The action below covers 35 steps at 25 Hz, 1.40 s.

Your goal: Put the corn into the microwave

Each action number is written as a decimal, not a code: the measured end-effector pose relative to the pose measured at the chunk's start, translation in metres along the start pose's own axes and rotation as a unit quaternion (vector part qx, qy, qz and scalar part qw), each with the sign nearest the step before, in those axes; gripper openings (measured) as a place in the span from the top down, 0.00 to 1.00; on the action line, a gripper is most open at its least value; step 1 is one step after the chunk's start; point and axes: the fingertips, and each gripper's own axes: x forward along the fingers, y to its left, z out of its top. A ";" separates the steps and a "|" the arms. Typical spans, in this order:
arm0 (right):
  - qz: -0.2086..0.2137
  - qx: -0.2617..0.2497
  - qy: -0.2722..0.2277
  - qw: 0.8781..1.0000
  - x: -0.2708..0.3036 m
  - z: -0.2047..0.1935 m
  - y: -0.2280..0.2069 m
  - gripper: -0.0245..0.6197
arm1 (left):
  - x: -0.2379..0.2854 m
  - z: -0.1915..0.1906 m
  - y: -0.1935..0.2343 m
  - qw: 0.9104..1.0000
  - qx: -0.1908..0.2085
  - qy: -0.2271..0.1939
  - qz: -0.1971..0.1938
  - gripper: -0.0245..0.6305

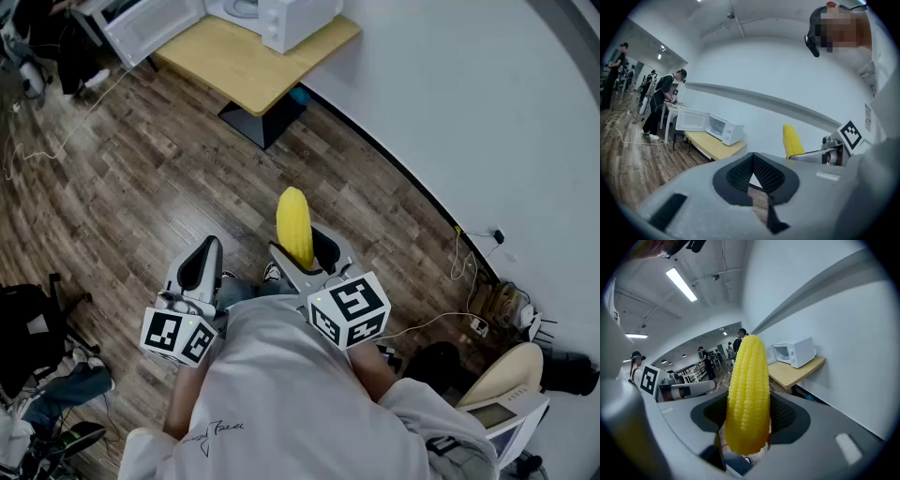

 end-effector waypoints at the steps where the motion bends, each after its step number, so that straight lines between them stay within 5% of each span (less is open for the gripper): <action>1: 0.000 0.001 0.000 1.000 -0.001 0.000 -0.003 0.56 | 0.003 -0.001 -0.003 1.000 0.001 0.001 -0.001 0.98; 12: 0.007 0.013 0.000 1.000 -0.008 -0.004 -0.015 0.56 | 0.010 0.001 -0.019 1.000 0.012 -0.001 -0.014 0.98; 19: 0.031 0.044 -0.006 0.999 0.009 0.001 -0.014 0.56 | -0.001 0.010 -0.010 0.999 -0.019 -0.037 -0.020 0.98; 35: 0.023 0.034 0.007 0.999 0.089 0.041 -0.013 0.56 | 0.027 0.040 0.081 0.999 -0.028 -0.032 0.005 0.98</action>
